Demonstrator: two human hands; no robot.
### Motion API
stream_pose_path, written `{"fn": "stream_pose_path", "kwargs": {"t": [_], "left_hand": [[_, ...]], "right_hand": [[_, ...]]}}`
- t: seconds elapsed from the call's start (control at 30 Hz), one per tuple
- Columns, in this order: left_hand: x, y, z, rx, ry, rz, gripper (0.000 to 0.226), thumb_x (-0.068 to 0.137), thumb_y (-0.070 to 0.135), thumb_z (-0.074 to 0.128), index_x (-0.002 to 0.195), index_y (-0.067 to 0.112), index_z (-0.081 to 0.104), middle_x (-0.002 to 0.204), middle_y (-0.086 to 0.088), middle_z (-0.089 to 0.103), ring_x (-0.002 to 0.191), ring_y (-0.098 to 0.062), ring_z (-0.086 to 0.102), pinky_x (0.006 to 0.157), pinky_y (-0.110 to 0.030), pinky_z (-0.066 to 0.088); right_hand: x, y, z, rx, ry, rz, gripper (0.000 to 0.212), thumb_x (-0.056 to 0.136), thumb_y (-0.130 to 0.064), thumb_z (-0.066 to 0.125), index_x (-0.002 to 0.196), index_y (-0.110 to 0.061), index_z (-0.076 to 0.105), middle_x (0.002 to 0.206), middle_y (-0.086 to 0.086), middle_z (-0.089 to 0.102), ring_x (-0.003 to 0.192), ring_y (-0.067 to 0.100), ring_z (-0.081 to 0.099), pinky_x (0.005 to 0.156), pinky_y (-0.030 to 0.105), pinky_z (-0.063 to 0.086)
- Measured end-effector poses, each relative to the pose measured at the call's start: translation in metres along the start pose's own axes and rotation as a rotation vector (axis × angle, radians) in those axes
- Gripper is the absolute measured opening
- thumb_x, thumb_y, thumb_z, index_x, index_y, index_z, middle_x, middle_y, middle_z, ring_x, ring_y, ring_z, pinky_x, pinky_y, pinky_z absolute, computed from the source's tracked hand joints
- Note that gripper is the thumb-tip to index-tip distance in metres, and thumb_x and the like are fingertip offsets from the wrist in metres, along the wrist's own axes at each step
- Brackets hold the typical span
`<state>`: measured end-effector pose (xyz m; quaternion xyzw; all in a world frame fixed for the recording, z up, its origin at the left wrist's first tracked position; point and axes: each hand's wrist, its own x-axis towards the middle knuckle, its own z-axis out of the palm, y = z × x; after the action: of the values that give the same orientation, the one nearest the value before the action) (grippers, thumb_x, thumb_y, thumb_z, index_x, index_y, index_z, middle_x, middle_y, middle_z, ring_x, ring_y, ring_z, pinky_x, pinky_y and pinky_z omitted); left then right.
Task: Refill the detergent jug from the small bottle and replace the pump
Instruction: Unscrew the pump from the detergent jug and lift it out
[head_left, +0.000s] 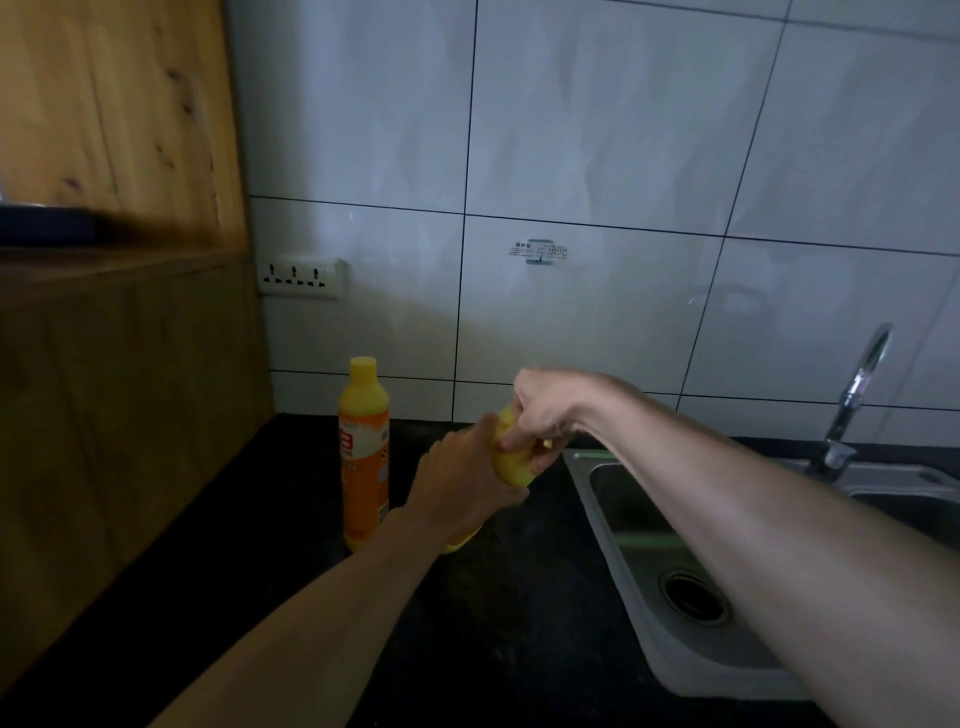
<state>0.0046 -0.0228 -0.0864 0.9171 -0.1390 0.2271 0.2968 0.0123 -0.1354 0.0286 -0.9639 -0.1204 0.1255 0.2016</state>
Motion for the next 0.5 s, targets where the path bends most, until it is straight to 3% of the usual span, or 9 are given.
{"fn": "stream_pose_path", "kwargs": {"t": [0.17,0.27,0.33,0.43,0.5], "left_hand": [[-0.004,0.002,0.005,0.103,-0.062,0.108,0.068,0.061,0.042,0.078,0.12,0.032,0.044,0.105,0.011,0.064,0.084,-0.01,0.063,0.063,-0.012,0.036],[-0.006,-0.001,0.009,0.144,-0.101,0.144,0.072,0.063,0.042,0.075,0.125,0.033,0.039,0.117,0.009,0.061,0.096,-0.015,0.065,0.078,-0.029,0.052],[-0.008,-0.004,0.012,0.185,-0.129,0.134,0.076,0.065,0.043,0.074,0.13,0.033,0.035,0.126,0.006,0.057,0.101,-0.018,0.064,0.085,-0.036,0.052],[-0.01,-0.007,0.016,0.209,-0.143,0.115,0.082,0.068,0.044,0.07,0.137,0.031,0.028,0.133,0.004,0.054,0.106,-0.019,0.063,0.089,-0.038,0.05],[-0.009,-0.01,0.017,0.202,-0.158,0.105,0.082,0.069,0.044,0.07,0.138,0.033,0.027,0.133,0.003,0.054,0.107,-0.019,0.062,0.09,-0.037,0.049]], "right_hand": [[-0.011,0.009,-0.002,-0.184,-0.152,0.074,0.02,0.084,-0.014,0.07,0.091,0.002,0.06,0.086,0.018,0.068,0.06,0.023,0.07,0.055,0.028,0.06],[-0.01,0.013,0.014,-0.343,-0.154,0.087,0.012,0.083,-0.017,0.067,0.084,-0.01,0.057,0.089,0.011,0.064,0.069,0.022,0.068,0.063,0.027,0.059],[-0.006,0.014,0.027,-0.503,-0.137,0.096,0.013,0.084,-0.023,0.064,0.088,-0.013,0.057,0.087,0.008,0.059,0.077,0.022,0.064,0.077,0.03,0.056],[0.001,0.014,0.042,-0.794,-0.044,0.093,0.036,0.085,-0.026,0.064,0.118,-0.014,0.056,0.103,0.009,0.056,0.097,0.025,0.056,0.079,0.036,0.042],[0.005,0.015,0.047,-0.931,0.026,0.074,0.046,0.085,-0.027,0.066,0.127,-0.015,0.052,0.111,0.01,0.055,0.109,0.028,0.052,0.083,0.038,0.036]]}}
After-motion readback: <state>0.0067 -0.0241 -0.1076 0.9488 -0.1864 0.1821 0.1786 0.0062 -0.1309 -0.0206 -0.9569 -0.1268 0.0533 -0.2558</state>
